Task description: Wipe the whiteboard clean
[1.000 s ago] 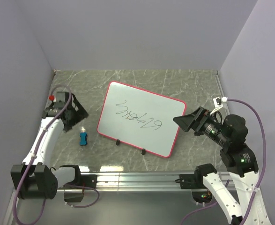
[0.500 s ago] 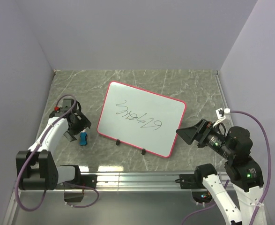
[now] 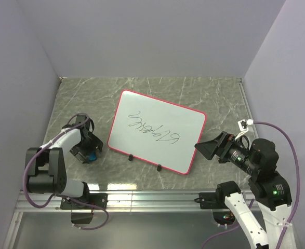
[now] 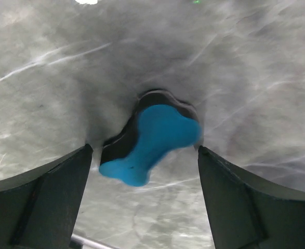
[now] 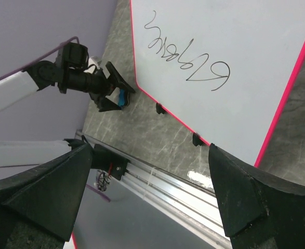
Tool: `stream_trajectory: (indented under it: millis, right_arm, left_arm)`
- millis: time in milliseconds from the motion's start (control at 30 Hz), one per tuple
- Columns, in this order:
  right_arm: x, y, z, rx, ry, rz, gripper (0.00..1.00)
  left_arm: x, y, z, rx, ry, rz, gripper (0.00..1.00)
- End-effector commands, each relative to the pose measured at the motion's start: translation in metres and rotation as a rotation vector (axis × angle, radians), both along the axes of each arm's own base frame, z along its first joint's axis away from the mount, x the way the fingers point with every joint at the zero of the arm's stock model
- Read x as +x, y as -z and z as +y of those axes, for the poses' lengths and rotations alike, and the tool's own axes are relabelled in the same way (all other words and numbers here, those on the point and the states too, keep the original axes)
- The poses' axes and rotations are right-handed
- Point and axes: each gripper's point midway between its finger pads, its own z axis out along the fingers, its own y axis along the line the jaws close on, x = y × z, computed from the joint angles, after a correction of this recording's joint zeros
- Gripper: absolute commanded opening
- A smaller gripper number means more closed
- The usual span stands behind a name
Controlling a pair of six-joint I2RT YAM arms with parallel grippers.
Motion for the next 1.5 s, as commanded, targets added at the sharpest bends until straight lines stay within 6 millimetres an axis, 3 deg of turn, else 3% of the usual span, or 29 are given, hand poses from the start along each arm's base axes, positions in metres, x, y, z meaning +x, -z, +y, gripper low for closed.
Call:
stream_trajectory:
  millis: [0,100,233,333,467,567,600,700,833,900,933,1067,1200,1333,1400,1433,1467]
  right_arm:
    - [0.006,-0.004,-0.002,-0.036,0.000,-0.023,1.00]
    - [0.006,0.001,-0.004,-0.051,0.007,-0.017,1.00]
    - [0.007,0.006,-0.003,-0.046,0.001,-0.004,1.00]
    - [0.009,0.011,-0.001,-0.037,0.000,0.010,1.00]
    - [0.011,0.012,0.000,-0.031,0.001,0.010,1.00]
    - [0.015,0.013,0.001,-0.032,0.001,0.015,1.00]
    - [0.016,0.012,0.001,-0.032,0.000,0.008,1.00]
    - [0.022,0.012,-0.001,-0.045,0.017,0.004,1.00]
    - [0.043,0.006,-0.009,-0.088,0.076,0.004,1.00]
    - [0.052,0.003,-0.005,-0.088,0.066,-0.001,1.00]
    - [0.059,0.011,-0.003,-0.095,0.062,0.034,1.00]
    - [0.079,0.029,-0.004,-0.129,0.074,0.092,0.99]
    - [0.095,0.045,-0.022,-0.168,0.161,0.113,1.00]
    - [0.106,0.076,-0.039,-0.247,0.230,0.161,1.00]
    - [0.117,0.081,-0.040,-0.226,0.235,0.135,1.00]
    - [0.117,0.100,-0.038,-0.217,0.225,0.162,1.00]
    - [0.115,0.103,-0.027,-0.161,0.167,0.161,0.99]
  left_arm:
    - [0.001,0.012,0.001,0.007,-0.019,-0.007,0.89]
    - [0.004,0.016,0.002,0.013,-0.012,-0.020,0.80]
    - [0.011,0.013,0.003,0.017,-0.015,-0.028,0.53]
    - [0.019,0.006,0.004,0.027,-0.008,-0.038,0.41]
    - [0.026,0.002,0.008,0.047,0.008,-0.037,0.41]
    - [0.029,0.004,0.007,0.041,0.026,-0.033,0.19]
    - [0.030,0.002,0.006,0.036,0.032,-0.040,0.00]
    - [0.036,-0.011,0.007,0.047,0.049,-0.071,0.00]
    - [0.048,-0.059,0.005,0.076,0.088,-0.187,0.00]
    - [0.047,-0.085,-0.006,0.080,0.124,-0.254,0.00]
    - [0.051,-0.103,-0.013,0.069,0.139,-0.317,0.00]
    - [0.045,-0.134,-0.069,0.023,0.271,-0.416,0.00]
    - [0.038,-0.156,-0.119,-0.032,0.374,-0.482,0.00]
    - [0.030,-0.149,-0.171,-0.061,0.502,-0.456,0.00]
    - [0.021,-0.144,-0.197,-0.062,0.576,-0.436,0.00]
    - [0.025,-0.142,-0.210,-0.050,0.598,-0.427,0.00]
    - [0.018,-0.143,-0.226,-0.054,0.647,-0.427,0.00]
